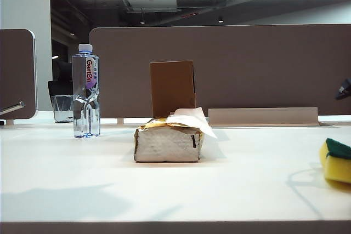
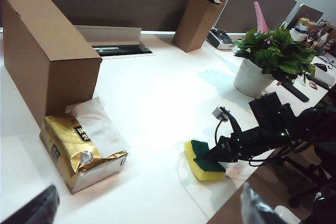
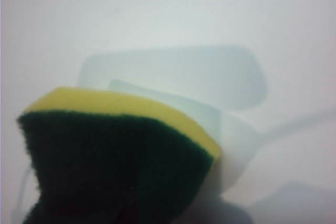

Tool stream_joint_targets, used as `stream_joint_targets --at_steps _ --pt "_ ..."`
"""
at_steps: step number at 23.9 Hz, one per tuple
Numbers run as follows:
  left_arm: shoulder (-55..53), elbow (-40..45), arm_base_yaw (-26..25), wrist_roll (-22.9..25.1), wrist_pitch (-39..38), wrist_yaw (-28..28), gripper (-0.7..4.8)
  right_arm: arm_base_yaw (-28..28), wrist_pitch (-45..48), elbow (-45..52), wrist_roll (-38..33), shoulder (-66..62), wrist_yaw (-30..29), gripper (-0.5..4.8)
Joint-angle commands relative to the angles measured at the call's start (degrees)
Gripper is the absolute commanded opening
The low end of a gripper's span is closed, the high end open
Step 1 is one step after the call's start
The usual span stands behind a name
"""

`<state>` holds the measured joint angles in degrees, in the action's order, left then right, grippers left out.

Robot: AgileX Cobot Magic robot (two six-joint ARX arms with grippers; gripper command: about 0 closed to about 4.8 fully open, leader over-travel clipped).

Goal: Move the sponge from right to left to wipe the table, avoiding obstacles on the table, and finally reaching the bottle of mineral water.

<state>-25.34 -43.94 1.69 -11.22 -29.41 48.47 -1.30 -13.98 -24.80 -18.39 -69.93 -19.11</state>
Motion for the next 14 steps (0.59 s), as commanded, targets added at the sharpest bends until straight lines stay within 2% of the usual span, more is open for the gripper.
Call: stream_joint_targets --at_steps 1,4,7,14 --pt "0.00 -0.37 0.07 0.22 0.74 0.68 4.79 -0.15 -9.77 1.77 0.22 -0.83 2.54 -0.04" --pt "0.00 -0.37 0.07 0.20 0.74 0.90 4.79 -0.52 -9.70 1.77 0.22 -0.83 2.49 -0.04" --pt "0.00 -0.37 0.04 0.20 0.74 0.90 4.79 -4.00 -8.50 1.77 -0.48 -0.85 2.78 -0.04" --pt "0.00 -0.37 0.07 0.20 0.74 0.90 4.79 -14.38 -3.08 1.73 -8.59 -2.47 6.45 -0.04"
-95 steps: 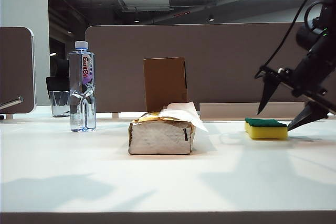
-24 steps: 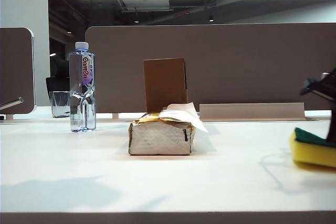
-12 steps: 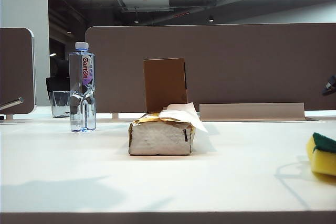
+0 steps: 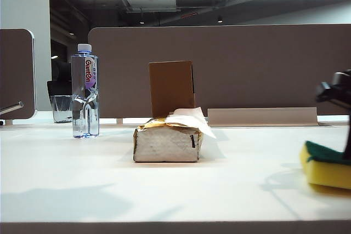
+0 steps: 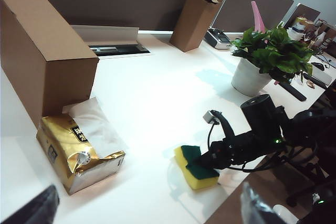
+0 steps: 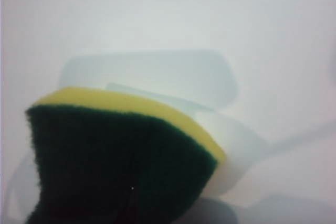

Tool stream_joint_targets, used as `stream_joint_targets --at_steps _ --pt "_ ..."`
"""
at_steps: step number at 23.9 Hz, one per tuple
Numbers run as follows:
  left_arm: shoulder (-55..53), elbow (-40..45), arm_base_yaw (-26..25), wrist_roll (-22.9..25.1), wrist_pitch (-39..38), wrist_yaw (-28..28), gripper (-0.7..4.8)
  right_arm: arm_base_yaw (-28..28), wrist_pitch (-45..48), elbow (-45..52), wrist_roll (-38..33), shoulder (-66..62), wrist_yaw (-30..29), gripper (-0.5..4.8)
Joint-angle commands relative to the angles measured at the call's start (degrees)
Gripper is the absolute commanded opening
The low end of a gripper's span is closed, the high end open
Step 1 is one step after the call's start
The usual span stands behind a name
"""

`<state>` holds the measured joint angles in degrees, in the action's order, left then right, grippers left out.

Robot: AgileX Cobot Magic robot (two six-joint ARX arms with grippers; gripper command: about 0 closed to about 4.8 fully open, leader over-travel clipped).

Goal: Move the sponge from right to left to wipe the table, avoiding obstacles on the table, and finally reaching the bottle of mineral water.

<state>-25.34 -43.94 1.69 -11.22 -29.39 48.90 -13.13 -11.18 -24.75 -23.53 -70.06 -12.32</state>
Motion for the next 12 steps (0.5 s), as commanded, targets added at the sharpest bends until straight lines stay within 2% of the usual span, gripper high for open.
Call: stream_joint_targets --at_steps 1,6,12 --pt "0.00 -0.37 0.07 0.20 0.72 0.46 4.79 -3.52 -5.14 1.64 -4.33 -2.89 -0.37 -0.04" --pt "0.02 -0.37 0.04 0.09 0.72 1.95 4.79 -8.55 -1.40 1.60 -8.55 -6.45 -0.28 -0.04" --pt "0.07 -0.37 0.07 0.07 0.72 2.84 4.79 -17.46 5.11 1.14 -15.80 -11.41 1.03 -0.04"
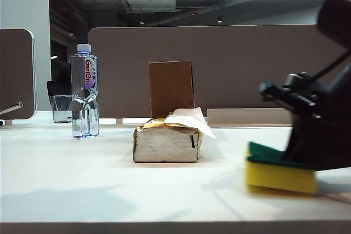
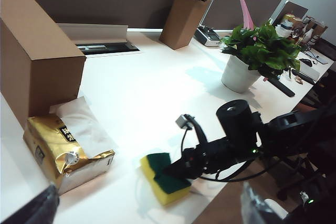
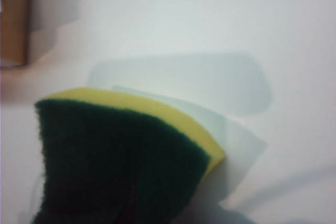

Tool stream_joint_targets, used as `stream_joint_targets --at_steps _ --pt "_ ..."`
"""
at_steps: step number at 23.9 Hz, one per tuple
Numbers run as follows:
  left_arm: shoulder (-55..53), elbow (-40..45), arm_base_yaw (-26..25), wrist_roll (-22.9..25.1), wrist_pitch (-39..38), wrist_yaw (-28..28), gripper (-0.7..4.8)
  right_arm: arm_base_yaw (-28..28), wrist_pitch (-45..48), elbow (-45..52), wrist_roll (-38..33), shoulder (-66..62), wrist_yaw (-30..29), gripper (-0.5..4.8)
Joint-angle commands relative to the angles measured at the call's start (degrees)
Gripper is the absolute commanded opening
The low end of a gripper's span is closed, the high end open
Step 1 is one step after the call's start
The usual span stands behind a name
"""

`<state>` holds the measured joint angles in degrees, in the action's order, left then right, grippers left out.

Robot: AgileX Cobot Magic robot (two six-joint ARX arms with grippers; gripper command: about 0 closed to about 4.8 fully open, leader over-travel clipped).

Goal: Move the sponge from right to left to wipe the table, avoiding obstacles on the table, and finally reaching the bottle of mineral water.

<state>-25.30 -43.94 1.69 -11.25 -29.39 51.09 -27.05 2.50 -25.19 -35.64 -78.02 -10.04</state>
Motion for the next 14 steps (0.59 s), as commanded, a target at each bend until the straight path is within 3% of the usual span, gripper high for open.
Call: stream_joint_targets --at_steps 1,5,14 --pt "0.04 -0.37 0.07 0.09 0.72 0.68 4.79 -4.85 -8.09 1.14 -4.37 -4.15 -0.94 -0.04" --pt "0.04 -0.37 0.07 0.07 0.72 0.85 4.79 -11.17 -8.00 -4.33 -5.84 -9.35 1.51 -0.04" --pt "1.01 -0.72 0.04 0.07 0.70 1.88 4.79 -18.23 -7.76 -16.94 -8.61 -22.10 1.57 -0.04"
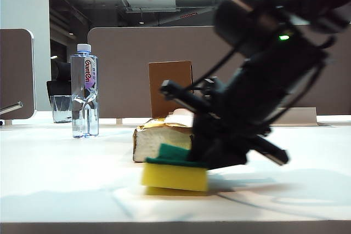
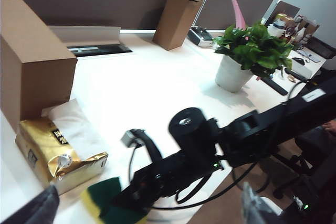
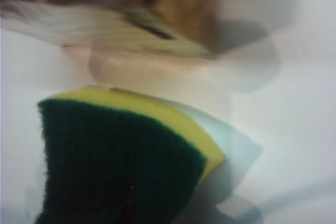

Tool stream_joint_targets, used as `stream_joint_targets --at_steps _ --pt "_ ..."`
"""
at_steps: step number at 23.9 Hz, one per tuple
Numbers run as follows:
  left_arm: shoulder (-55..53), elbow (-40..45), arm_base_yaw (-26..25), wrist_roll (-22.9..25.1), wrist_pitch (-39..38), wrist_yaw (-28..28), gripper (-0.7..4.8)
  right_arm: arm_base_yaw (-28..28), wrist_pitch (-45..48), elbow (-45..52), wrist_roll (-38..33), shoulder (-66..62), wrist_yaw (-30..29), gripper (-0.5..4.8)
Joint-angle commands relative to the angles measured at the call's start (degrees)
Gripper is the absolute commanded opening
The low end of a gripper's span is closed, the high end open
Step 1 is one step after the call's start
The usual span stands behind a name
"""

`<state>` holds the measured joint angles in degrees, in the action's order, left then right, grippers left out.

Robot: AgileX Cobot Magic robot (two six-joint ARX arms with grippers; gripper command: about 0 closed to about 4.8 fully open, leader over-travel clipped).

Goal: Move the sponge from right to left to wipe the table, avoiding obstacles on the table, and finally reaching the bottle of mineral water.

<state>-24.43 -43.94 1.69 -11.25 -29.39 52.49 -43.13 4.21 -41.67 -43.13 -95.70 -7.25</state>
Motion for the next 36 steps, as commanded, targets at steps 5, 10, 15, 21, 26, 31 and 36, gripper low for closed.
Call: stream_joint_targets --at_steps 5,10,15,21,26,31,36 --pt "0.17 -1.64 0.07 0.07 0.68 0.48 4.79 -5.68 -9.55 -4.42 -2.14 -7.63 -1.18 -0.04" --pt "0.33 -2.51 0.22 0.07 0.28 0.48 4.79 -6.62 -9.60 -4.90 -3.21 -7.82 -0.31 -0.04" --pt "0.55 -2.54 0.37 0.07 0.09 0.48 4.79 -6.14 -9.94 -4.92 -3.21 -7.80 -0.33 0.00" --pt "0.74 -2.54 0.37 0.07 0.07 0.48 4.79 -6.01 -9.92 -4.94 -3.19 -6.80 0.02 1.26" --pt "0.85 -2.54 0.37 0.07 -0.11 0.48 4.79 -5.29 -10.25 -4.94 -3.19 -4.87 1.03 1.82" --pt "0.85 -2.54 0.37 0.07 -0.17 0.48 4.79 -4.50 -10.80 -4.96 -3.15 -1.55 2.67 2.27" --pt "0.87 -2.51 0.37 0.07 -0.17 0.48 4.79 -3.13 -11.74 -4.96 -1.66 2.93 3.56 2.36"
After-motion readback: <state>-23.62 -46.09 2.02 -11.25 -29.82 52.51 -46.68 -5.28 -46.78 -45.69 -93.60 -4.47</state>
